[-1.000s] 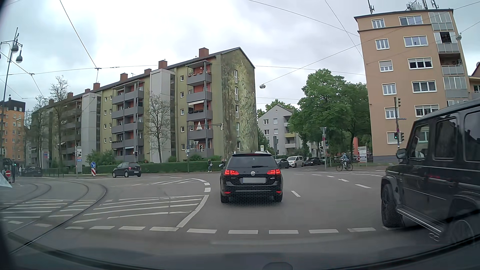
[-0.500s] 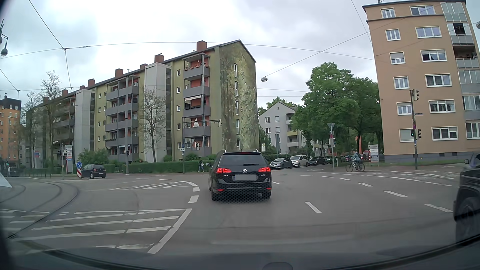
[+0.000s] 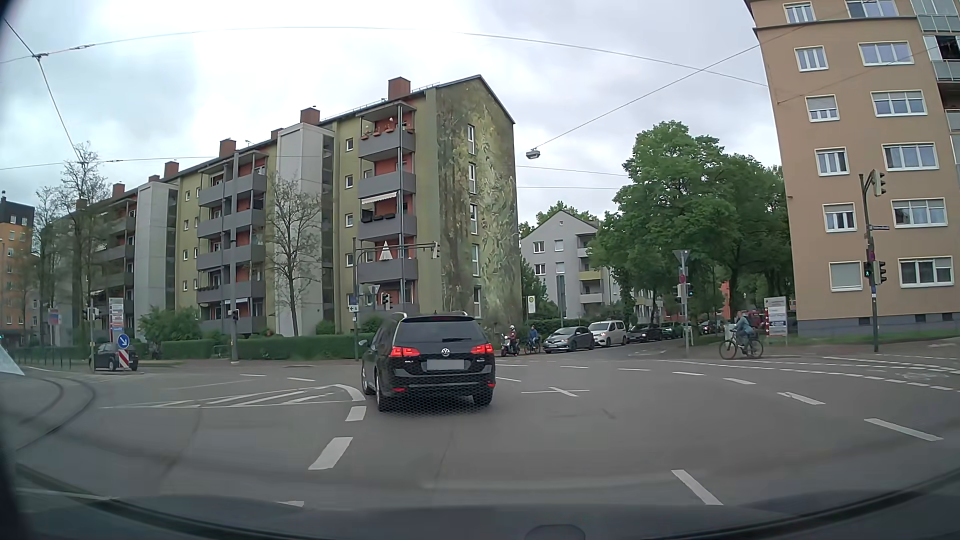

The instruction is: Follow the waypoints while adhering to traffic rules and regulations

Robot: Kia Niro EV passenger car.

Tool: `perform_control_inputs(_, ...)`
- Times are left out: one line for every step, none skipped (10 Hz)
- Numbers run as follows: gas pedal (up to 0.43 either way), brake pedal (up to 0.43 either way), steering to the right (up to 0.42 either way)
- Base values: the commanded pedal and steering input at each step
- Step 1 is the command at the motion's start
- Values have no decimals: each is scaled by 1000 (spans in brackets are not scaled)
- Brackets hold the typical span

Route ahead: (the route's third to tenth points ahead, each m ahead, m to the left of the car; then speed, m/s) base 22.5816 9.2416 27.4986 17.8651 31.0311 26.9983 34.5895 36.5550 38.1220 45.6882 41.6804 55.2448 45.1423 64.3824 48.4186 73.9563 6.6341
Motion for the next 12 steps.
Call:
perform_control_inputs(209, 0, -26)
perform_control_inputs(209, 0, -32)
perform_control_inputs(209, 0, -45)
perform_control_inputs(197, 0, -61)
perform_control_inputs(197, 0, -76)
perform_control_inputs(197, 0, -91)
perform_control_inputs(197, 0, -109)
perform_control_inputs(197, 0, -125)
perform_control_inputs(197, 0, -134)
perform_control_inputs(197, 0, -144)
perform_control_inputs(209, 0, -153)
perform_control_inputs(209, 0, -163)
